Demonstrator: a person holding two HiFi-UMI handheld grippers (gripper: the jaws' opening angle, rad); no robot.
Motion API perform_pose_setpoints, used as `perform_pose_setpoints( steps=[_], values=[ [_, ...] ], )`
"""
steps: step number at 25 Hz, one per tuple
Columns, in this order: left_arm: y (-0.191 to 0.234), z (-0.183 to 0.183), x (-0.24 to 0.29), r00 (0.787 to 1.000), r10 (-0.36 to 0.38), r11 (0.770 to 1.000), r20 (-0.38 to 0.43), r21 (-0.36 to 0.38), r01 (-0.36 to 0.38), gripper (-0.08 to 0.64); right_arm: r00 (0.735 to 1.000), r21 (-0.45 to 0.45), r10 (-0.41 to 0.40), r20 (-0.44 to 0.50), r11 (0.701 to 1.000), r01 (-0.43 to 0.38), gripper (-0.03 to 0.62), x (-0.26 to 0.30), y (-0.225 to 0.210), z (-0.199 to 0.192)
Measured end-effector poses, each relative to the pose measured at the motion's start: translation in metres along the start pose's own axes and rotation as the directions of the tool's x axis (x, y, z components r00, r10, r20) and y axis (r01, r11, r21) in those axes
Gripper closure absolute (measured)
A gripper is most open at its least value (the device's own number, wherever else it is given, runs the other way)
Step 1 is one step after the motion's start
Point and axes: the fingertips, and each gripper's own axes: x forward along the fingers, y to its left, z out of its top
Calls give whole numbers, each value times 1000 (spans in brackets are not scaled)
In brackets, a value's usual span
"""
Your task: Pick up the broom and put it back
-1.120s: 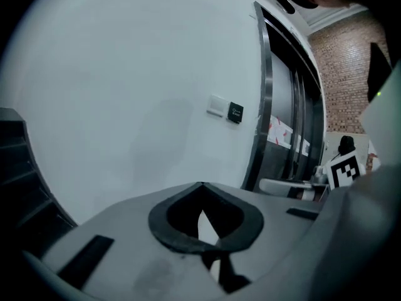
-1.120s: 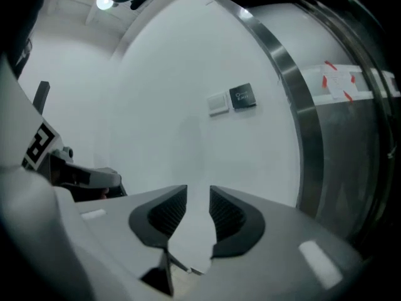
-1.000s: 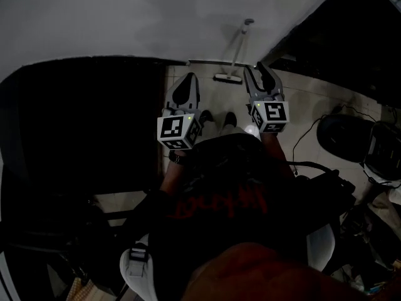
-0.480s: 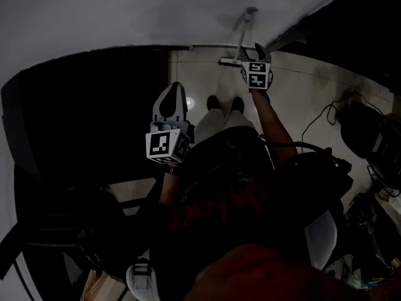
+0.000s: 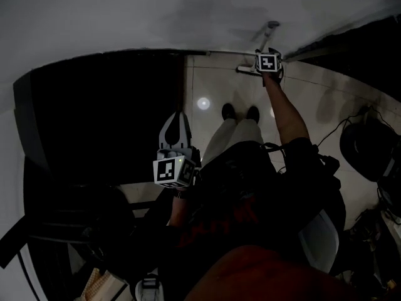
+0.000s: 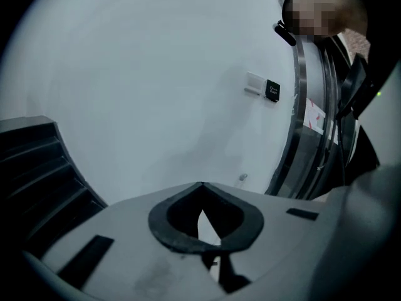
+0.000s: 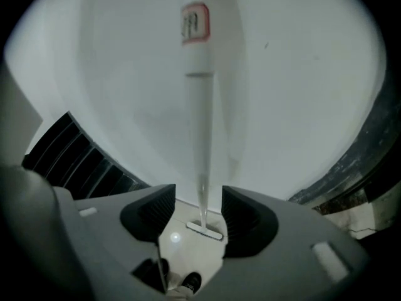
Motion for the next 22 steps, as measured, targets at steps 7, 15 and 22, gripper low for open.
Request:
perform_pose_setpoints(
  steps=[7,15,22],
  values=[
    [25,-32,-10,997,60,998,-58,32,-58,555,997,-39,-4,-71,999,1,506,45,-7,-6],
    [30,-19,-17,999,34,999,-35,0,-34,555,999,-179,-16,-35,984,9,508,-44,62,-85],
    [16,22,-5,991,-129,991,35,34,128,555,986,-92,0,169,996,16,508,-171,87,-56]
  ],
)
